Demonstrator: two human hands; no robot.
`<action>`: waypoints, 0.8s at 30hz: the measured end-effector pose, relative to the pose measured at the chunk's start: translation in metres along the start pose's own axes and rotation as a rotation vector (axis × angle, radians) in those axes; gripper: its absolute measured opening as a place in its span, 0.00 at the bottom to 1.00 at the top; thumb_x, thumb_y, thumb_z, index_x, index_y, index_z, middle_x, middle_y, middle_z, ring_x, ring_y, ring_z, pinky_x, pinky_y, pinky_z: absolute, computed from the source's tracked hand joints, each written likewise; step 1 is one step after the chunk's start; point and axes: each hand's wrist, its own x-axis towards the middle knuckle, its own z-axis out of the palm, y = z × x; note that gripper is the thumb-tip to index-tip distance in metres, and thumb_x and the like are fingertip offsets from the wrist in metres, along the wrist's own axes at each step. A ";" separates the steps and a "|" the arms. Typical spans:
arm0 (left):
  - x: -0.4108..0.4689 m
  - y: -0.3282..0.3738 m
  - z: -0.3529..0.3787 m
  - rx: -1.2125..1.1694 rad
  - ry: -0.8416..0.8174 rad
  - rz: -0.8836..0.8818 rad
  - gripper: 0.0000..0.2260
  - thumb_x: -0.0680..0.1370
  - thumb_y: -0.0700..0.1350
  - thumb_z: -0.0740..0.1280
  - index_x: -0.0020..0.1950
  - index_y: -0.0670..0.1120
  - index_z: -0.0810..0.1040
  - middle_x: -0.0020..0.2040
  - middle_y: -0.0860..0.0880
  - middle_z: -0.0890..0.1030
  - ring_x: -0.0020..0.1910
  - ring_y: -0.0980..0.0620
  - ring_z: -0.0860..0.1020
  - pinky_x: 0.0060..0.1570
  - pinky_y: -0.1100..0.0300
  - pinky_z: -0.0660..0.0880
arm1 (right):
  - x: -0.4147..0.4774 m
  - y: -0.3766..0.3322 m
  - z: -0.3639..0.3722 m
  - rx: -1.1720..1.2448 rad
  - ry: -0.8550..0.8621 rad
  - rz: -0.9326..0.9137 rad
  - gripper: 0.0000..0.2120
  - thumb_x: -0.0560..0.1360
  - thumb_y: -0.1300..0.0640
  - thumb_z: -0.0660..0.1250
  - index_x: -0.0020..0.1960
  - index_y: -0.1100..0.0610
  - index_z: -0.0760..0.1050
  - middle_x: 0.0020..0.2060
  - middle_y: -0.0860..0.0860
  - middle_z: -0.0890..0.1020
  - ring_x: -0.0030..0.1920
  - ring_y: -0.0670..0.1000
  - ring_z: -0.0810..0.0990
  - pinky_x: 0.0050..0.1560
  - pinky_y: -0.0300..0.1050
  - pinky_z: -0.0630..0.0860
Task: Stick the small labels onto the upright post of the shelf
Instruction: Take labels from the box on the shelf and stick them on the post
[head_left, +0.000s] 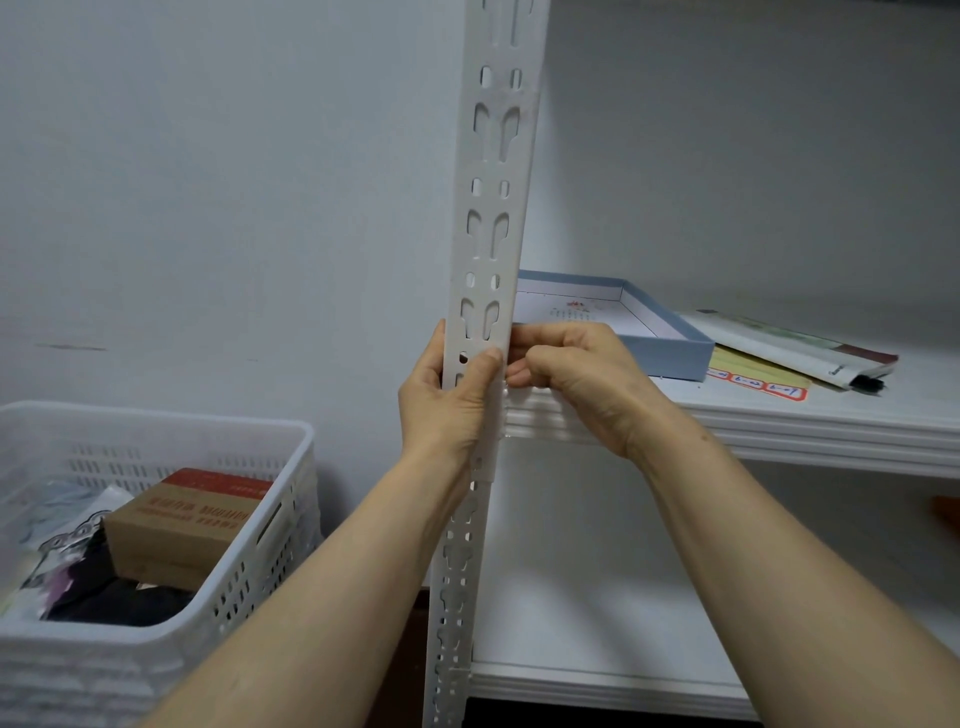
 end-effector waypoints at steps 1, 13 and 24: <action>0.000 0.000 0.000 -0.001 0.000 0.001 0.14 0.75 0.37 0.68 0.60 0.45 0.79 0.45 0.50 0.84 0.37 0.62 0.80 0.41 0.69 0.77 | 0.000 0.000 0.000 -0.002 -0.001 0.000 0.19 0.69 0.74 0.59 0.47 0.56 0.82 0.49 0.59 0.84 0.53 0.55 0.82 0.60 0.45 0.77; 0.002 -0.002 -0.002 0.004 -0.015 0.002 0.18 0.75 0.35 0.66 0.65 0.44 0.76 0.51 0.48 0.84 0.40 0.62 0.80 0.45 0.69 0.77 | -0.002 -0.003 0.001 -0.008 0.001 0.007 0.18 0.69 0.74 0.60 0.48 0.57 0.82 0.49 0.59 0.84 0.54 0.55 0.81 0.60 0.46 0.76; 0.002 0.001 0.001 -0.046 0.007 -0.034 0.12 0.75 0.39 0.68 0.59 0.44 0.80 0.44 0.51 0.84 0.39 0.60 0.80 0.41 0.68 0.77 | 0.000 0.000 0.000 -0.017 0.007 0.015 0.19 0.69 0.74 0.59 0.49 0.59 0.82 0.49 0.61 0.84 0.49 0.53 0.81 0.60 0.45 0.77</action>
